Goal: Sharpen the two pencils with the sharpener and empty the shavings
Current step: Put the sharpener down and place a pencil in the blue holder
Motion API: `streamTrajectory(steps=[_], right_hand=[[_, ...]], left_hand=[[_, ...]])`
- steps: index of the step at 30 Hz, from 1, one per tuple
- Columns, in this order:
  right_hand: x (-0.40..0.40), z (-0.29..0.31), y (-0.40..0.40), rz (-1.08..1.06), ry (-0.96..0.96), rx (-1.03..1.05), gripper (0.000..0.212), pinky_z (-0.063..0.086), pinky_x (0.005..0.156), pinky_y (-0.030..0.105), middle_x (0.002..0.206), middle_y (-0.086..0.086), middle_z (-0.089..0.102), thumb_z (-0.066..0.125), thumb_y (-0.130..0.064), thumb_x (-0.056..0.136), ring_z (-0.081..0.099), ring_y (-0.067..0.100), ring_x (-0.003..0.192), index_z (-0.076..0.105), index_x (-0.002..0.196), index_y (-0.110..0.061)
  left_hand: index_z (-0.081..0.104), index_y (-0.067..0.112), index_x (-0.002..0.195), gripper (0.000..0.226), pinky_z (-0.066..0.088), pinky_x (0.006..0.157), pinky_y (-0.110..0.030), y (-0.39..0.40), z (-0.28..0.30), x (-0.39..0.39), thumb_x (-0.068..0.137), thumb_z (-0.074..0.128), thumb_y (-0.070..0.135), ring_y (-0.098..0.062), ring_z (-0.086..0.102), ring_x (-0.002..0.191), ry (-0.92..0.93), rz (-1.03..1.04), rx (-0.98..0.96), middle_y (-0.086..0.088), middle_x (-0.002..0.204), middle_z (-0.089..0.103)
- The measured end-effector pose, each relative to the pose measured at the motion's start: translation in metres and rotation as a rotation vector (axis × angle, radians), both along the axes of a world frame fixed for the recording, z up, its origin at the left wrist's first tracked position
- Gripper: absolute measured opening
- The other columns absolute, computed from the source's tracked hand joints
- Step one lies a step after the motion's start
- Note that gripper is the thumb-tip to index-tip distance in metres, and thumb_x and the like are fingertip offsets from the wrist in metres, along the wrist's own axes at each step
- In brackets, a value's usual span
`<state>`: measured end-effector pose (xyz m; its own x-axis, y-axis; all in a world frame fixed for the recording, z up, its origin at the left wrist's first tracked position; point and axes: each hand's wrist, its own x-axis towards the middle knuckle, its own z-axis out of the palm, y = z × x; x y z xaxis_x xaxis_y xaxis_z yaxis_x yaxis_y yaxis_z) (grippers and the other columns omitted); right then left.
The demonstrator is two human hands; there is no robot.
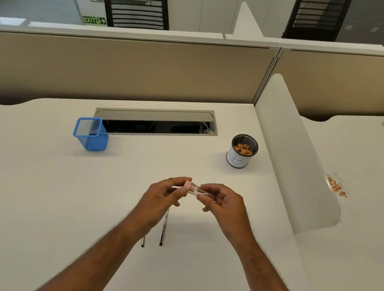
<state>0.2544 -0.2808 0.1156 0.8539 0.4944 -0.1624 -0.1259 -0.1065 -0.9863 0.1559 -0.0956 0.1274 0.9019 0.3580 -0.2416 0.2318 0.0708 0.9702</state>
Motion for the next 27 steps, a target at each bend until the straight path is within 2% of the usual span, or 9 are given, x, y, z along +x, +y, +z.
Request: streamTrajectory(steps=[5, 8, 11, 14, 17, 21, 25, 27], right_hand=[[-0.018, 0.000, 0.007, 0.033, 0.070, 0.029, 0.018, 0.060, 0.062, 0.026, 0.099, 0.004, 0.085, 0.076, 0.000, 0.096, 0.082, 0.025, 0.084, 0.079, 0.109, -0.013], [-0.029, 0.000, 0.012, 0.058, 0.058, 0.021, 0.016, 0.059, 0.058, 0.026, 0.099, 0.004, 0.085, 0.076, -0.005, 0.098, 0.081, 0.028, 0.083, 0.079, 0.109, -0.016], [-0.037, 0.000, 0.016, 0.090, 0.059, 0.007, 0.011, 0.057, 0.054, 0.027, 0.096, 0.006, 0.084, 0.075, -0.011, 0.099, 0.081, 0.029, 0.080, 0.080, 0.107, -0.017], [-0.047, -0.003, 0.021, 0.120, 0.085, -0.003, 0.010, 0.054, 0.049, 0.026, 0.095, 0.008, 0.084, 0.074, -0.012, 0.100, 0.080, 0.024, 0.073, 0.079, 0.109, -0.014], [-0.057, -0.008, 0.025, 0.148, 0.110, -0.009, 0.011, 0.053, 0.049, 0.024, 0.094, 0.008, 0.084, 0.073, -0.013, 0.101, 0.079, 0.023, 0.073, 0.078, 0.111, -0.012], [-0.071, -0.015, 0.027, 0.177, 0.140, 0.003, 0.016, 0.057, 0.051, 0.026, 0.098, 0.008, 0.085, 0.078, -0.027, 0.096, 0.083, 0.028, 0.084, 0.078, 0.109, -0.017], [-0.081, -0.031, 0.028, 0.234, 0.175, -0.064, 0.017, 0.062, 0.054, 0.031, 0.099, 0.006, 0.085, 0.078, -0.026, 0.097, 0.083, 0.024, 0.090, 0.074, 0.110, -0.016], [-0.085, -0.039, 0.028, 0.274, 0.130, -0.154, 0.017, 0.065, 0.060, 0.035, 0.096, 0.003, 0.085, 0.079, -0.027, 0.096, 0.082, 0.018, 0.090, 0.072, 0.110, -0.018]], left_hand=[[0.082, 0.037, 0.127, 0.023, 0.061, 0.079, -0.018, 0.005, 0.002, -0.022, 0.108, 0.071, 0.039, -0.006, 0.077, 0.112, 0.001, -0.013, 0.036, 0.014, 0.129, 0.083], [0.083, 0.044, 0.120, 0.018, 0.060, 0.080, -0.016, 0.011, 0.002, -0.036, 0.107, 0.072, 0.038, -0.001, 0.076, 0.102, -0.006, -0.005, 0.061, 0.018, 0.122, 0.083], [0.085, 0.043, 0.117, 0.019, 0.060, 0.083, -0.019, 0.016, -0.001, -0.048, 0.107, 0.072, 0.034, -0.002, 0.075, 0.099, -0.030, -0.014, 0.078, 0.017, 0.120, 0.082], [0.085, 0.042, 0.116, 0.020, 0.061, 0.091, -0.020, 0.022, -0.005, -0.058, 0.110, 0.070, 0.030, -0.011, 0.077, 0.107, -0.044, -0.050, 0.097, 0.012, 0.122, 0.081], [0.085, 0.034, 0.121, 0.019, 0.061, 0.098, -0.022, 0.030, -0.013, -0.068, 0.111, 0.068, 0.029, -0.018, 0.077, 0.114, -0.044, -0.097, 0.123, 0.006, 0.123, 0.080], [0.085, 0.033, 0.119, 0.018, 0.064, 0.099, -0.029, 0.036, -0.025, -0.078, 0.110, 0.070, 0.030, -0.020, 0.080, 0.109, 0.001, -0.079, 0.125, 0.005, 0.120, 0.082], [0.086, 0.035, 0.113, 0.019, 0.065, 0.090, -0.026, 0.031, -0.037, -0.086, 0.109, 0.071, 0.025, -0.013, 0.081, 0.104, 0.053, -0.041, 0.108, 0.012, 0.115, 0.084], [0.085, 0.035, 0.112, 0.019, 0.064, 0.086, -0.024, 0.029, -0.044, -0.089, 0.109, 0.071, 0.022, -0.010, 0.080, 0.103, 0.080, -0.021, 0.113, 0.015, 0.114, 0.083]])
